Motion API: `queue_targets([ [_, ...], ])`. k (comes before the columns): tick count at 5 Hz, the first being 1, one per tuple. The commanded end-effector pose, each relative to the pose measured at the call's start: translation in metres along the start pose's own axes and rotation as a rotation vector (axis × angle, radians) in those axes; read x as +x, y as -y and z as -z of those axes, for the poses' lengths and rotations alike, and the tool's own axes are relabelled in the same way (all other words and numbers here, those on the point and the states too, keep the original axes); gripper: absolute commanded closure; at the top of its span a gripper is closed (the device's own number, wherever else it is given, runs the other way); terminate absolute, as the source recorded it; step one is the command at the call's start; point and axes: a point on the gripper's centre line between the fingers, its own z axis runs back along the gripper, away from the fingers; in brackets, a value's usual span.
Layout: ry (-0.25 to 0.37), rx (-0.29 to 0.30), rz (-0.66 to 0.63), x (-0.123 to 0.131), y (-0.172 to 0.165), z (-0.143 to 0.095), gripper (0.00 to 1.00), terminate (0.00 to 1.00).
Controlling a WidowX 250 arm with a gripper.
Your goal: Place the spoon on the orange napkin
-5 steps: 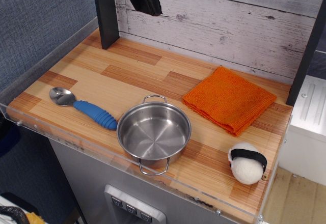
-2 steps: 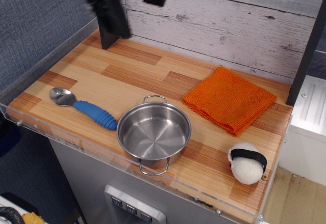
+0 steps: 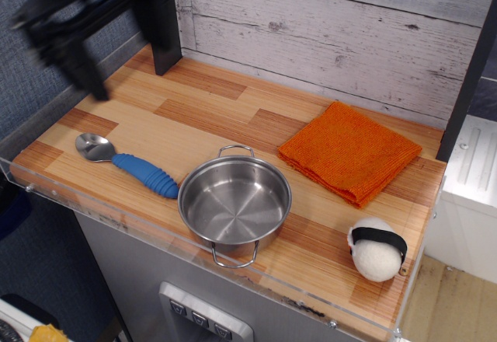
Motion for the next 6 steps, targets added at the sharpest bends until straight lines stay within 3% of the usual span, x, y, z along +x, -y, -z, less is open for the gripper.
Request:
queue_targets([
  [1, 0.045, 0.027, -0.072, 0.04, -0.032, 0.024, 0.0, 0.0],
  [3, 0.015, 0.065, -0.138, 0.062, -0.023, 0.06, 0.0, 0.0],
  [6, -0.004, 0.112, -0.162, 0.053, 0.001, 0.109, 0.0, 0.0],
])
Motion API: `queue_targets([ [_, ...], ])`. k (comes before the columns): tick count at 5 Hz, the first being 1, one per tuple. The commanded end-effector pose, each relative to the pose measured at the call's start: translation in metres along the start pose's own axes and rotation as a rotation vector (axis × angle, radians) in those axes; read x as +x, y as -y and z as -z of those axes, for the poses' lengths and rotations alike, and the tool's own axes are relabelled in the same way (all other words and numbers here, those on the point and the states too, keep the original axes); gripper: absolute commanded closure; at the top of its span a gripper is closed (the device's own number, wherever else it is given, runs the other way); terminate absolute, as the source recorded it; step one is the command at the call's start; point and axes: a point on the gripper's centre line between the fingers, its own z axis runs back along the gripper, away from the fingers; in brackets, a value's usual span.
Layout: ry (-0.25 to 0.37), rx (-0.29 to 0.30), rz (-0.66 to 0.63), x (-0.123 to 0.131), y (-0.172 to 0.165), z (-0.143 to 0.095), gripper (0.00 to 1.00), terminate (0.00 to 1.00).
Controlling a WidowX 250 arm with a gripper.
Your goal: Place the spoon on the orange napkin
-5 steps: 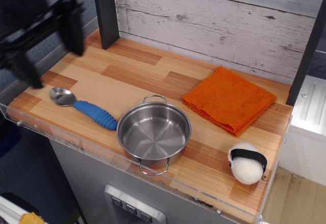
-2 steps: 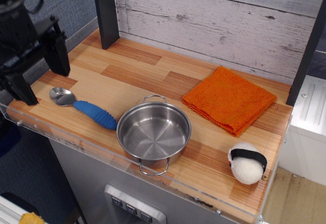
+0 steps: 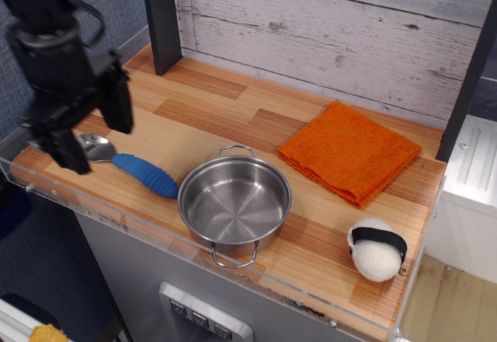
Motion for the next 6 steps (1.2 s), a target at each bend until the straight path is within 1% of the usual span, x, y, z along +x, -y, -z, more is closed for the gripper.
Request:
queue_targets([
  [1, 0.015, -0.014, -0.014, 0.008, 0.019, 0.015, 0.0, 0.0],
  [3, -0.01, 0.034, -0.025, 0.012, 0.025, 0.048, 0.0, 0.0],
  [4, -0.008, 0.055, 0.006, 0.01, 0.026, 0.06, 0.0, 0.0],
  [5, -0.001, 0.054, 0.027, 0.009, 0.025, 0.066, 1.0, 0.0],
  [6, 0.009, 0.043, 0.033, 0.005, 0.024, 0.061, 1.0, 0.0],
])
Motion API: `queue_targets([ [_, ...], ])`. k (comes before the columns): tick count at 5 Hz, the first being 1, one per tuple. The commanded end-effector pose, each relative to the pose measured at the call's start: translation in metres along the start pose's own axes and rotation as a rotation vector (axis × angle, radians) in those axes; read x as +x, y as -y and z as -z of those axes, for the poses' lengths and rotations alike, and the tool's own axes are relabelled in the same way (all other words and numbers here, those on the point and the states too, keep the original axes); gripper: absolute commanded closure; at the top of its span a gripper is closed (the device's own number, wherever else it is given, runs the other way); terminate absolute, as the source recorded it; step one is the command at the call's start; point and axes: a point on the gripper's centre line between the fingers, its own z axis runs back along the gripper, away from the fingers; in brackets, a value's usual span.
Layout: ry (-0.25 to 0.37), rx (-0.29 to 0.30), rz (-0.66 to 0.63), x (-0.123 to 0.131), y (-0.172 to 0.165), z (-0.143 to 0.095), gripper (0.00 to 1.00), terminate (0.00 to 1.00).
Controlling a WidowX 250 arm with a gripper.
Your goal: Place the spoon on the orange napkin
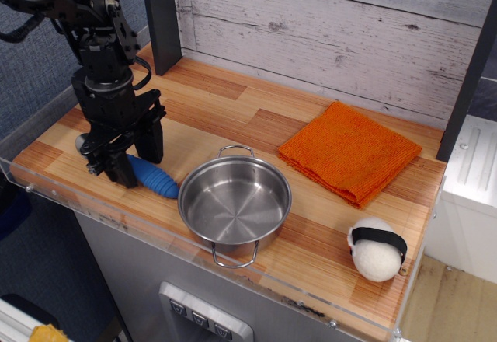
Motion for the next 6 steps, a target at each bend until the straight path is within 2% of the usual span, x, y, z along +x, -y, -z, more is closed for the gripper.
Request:
queue_targets([
  [1, 0.009, -0.019, 0.011, -0.006, -0.007, -0.014, 1.0, 0.0],
  [3, -0.007, -0.056, -0.004, 0.0, -0.01, -0.047, 1.0, 0.0],
  [4, -0.009, -0.104, -0.006, 0.005, -0.01, -0.079, 1.0, 0.0],
  [5, -0.022, -0.145, -0.013, -0.001, -0.008, -0.102, 1.0, 0.0],
  [6, -0.06, -0.175, -0.013, -0.027, 0.005, -0.119, 1.0, 0.0],
])
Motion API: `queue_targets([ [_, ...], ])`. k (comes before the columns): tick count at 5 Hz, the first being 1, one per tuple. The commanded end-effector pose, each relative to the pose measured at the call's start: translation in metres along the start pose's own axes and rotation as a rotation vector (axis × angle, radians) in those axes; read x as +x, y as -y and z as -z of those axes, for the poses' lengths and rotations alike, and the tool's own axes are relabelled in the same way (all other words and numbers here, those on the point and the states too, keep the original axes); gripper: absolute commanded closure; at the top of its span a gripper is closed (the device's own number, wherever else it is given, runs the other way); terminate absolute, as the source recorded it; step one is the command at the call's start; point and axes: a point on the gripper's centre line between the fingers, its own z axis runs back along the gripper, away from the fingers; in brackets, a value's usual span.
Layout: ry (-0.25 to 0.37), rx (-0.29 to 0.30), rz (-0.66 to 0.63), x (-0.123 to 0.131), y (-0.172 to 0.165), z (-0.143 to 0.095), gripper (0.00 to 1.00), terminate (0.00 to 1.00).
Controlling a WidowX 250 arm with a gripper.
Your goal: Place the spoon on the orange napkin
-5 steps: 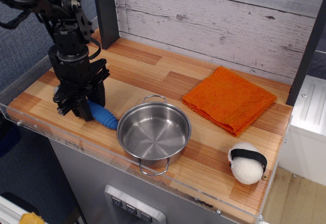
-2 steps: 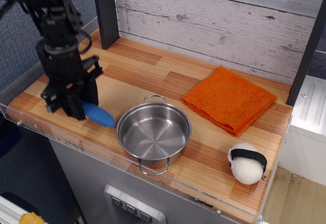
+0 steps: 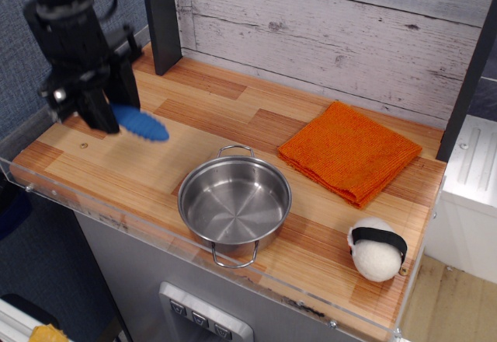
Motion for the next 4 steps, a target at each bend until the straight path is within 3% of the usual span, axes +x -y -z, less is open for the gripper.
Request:
queue_targets([
  [1, -0.023, -0.085, 0.039, -0.05, 0.028, -0.031, 1.0, 0.0],
  [4, -0.009, -0.096, 0.091, -0.128, 0.075, -0.012, 1.0, 0.0],
])
